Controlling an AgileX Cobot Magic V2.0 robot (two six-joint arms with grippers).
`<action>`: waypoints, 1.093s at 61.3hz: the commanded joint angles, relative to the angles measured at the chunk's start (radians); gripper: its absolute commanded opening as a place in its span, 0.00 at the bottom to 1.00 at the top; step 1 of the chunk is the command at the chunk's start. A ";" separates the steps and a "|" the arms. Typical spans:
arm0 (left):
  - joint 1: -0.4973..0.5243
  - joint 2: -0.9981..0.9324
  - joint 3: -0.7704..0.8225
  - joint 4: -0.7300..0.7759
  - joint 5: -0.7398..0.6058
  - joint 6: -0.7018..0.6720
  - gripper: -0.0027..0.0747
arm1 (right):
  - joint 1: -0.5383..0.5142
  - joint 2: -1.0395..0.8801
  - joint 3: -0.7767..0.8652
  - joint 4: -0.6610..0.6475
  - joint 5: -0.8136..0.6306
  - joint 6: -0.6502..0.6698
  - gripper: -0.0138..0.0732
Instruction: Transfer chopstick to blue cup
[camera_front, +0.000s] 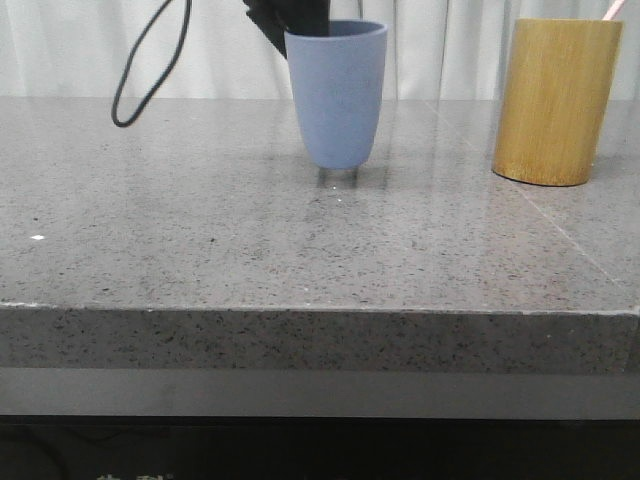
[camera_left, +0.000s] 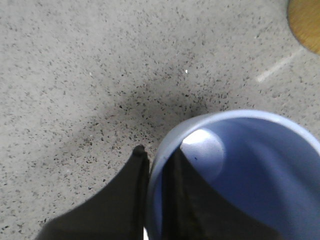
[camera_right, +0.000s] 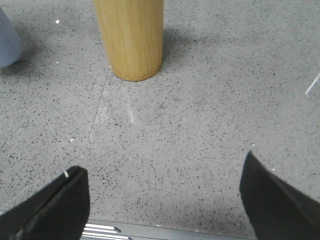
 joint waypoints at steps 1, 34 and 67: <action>-0.005 -0.053 -0.036 -0.008 -0.046 -0.002 0.01 | -0.003 0.007 -0.031 0.008 -0.059 -0.008 0.87; -0.005 -0.053 -0.039 -0.034 -0.068 0.004 0.48 | -0.003 0.007 -0.031 0.008 -0.069 -0.008 0.87; 0.002 -0.213 -0.043 -0.019 -0.065 0.004 0.48 | -0.059 0.053 -0.124 -0.076 -0.152 0.092 0.87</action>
